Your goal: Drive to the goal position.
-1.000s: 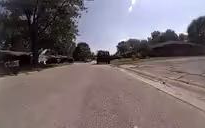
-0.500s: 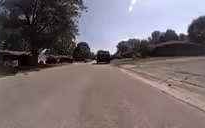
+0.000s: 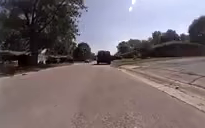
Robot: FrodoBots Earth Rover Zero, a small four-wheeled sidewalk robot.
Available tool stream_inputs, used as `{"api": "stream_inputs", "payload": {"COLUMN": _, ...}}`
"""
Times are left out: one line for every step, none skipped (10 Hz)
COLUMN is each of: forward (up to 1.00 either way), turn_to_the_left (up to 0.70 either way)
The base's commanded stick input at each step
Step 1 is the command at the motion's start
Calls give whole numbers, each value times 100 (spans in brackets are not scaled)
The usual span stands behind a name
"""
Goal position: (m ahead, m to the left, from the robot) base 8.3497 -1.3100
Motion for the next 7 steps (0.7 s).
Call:
{"api": "stream_inputs", "payload": {"forward": 50, "turn_to_the_left": 0}}
{"api": "stream_inputs", "payload": {"forward": 50, "turn_to_the_left": 0}}
{"api": "stream_inputs", "payload": {"forward": 50, "turn_to_the_left": 0}}
{"api": "stream_inputs", "payload": {"forward": 50, "turn_to_the_left": 0}}
{"api": "stream_inputs", "payload": {"forward": 50, "turn_to_the_left": 0}}
{"api": "stream_inputs", "payload": {"forward": 50, "turn_to_the_left": 0}}
{"api": "stream_inputs", "payload": {"forward": 50, "turn_to_the_left": 0}}
